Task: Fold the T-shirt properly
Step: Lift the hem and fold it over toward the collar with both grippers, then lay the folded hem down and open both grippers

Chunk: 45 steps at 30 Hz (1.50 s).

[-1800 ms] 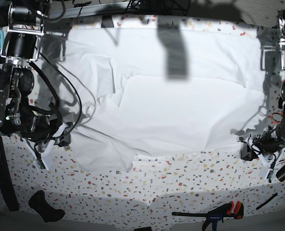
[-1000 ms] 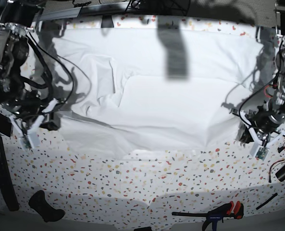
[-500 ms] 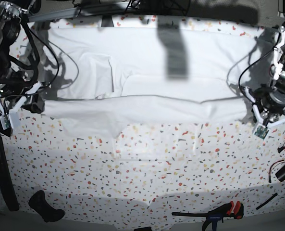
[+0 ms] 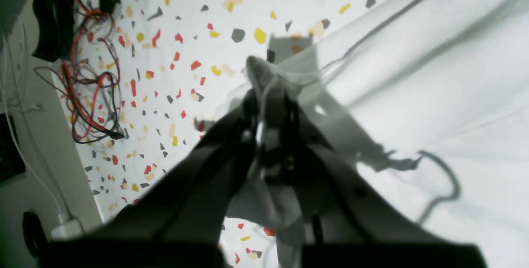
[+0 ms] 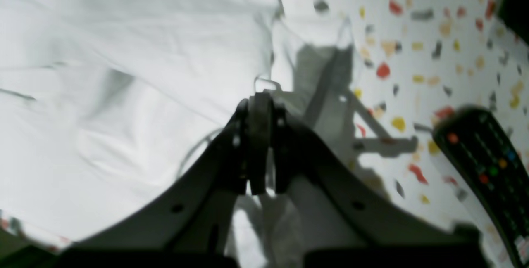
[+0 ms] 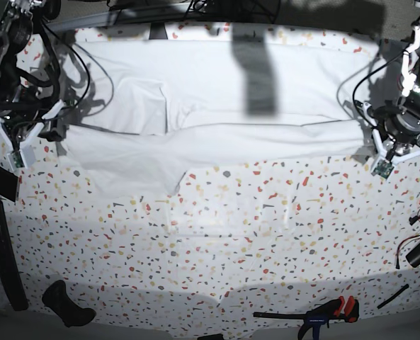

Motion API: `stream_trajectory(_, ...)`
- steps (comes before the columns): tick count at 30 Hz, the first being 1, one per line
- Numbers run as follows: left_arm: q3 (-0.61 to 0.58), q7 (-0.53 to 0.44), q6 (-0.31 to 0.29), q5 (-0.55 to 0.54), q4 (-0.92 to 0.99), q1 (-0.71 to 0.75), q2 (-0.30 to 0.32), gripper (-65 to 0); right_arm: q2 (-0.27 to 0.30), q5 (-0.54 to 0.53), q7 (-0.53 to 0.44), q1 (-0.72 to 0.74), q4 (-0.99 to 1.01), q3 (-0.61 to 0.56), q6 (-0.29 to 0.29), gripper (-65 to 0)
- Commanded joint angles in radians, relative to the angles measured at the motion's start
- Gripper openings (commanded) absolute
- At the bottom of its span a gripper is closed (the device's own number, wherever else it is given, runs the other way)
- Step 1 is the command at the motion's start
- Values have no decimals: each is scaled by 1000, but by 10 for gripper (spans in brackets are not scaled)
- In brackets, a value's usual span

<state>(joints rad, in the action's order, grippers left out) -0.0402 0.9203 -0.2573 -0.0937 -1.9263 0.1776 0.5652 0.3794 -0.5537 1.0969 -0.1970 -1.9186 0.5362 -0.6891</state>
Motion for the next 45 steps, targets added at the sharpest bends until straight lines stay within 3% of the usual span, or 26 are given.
stream_trajectory(1, 8, -10, 11, 16, -8, -11, 17, -650, 13, 16, -21, 4, -18, 8, -9, -650)
stream_trajectory(11, 8, -39, 11, 15, 100, -11, 17, -650, 10, 31, -14, -18, -18, 8, -9, -650)
stream_trajectory(20, 8, -58, 11, 14, 167, -11, -6, -650, -41, 27, -13, -22, -18, 7, -9, -650)
stream_trajectory(24, 8, -58, 11, 15, 167, -11, -25, -650, -32, 6, -8, -22, -18, 7, -9, -451)
stream_trajectory(27, 8, -58, 11, 15, 167, -11, -24, -650, -24, -64, -8, -22, -19, 7, -9, -361)
stream_trajectory(31, 8, -57, 11, 14, 167, -12, -24, -458, -5, -161, -29, -14, -21, 7, -9, -355)
stream_trajectory(32, 8, -58, 12, 14, 167, -12, -25, -435, 9, -189, -39, -5, -24, 7, -9, -355)
stream_trajectory(37, 8, -57, 12, 14, 167, -12, -24, -430, 64, -325, -51, 136, -32, 23, -9, -355)
stream_trajectory(40, 8, -57, 17, 14, 167, -11, -25, -430, 57, -183, -108, 233, -6, 24, -9, -355)
stream_trajectory(41, 8, -56, 38, 14, 167, -11, -25, -430, 55, -109, -133, 262, 23, 24, 13, -355)
stream_trajectory(43, 8, -53, 79, 14, 167, -12, -24, -430, 56, 8, -151, 317, 109, 24, 110, -355)
stream_trajectory(45, 8, -53, 82, 14, 167, -12, -25, -430, 63, 49, -135, 374, 220, 23, 124, -355)
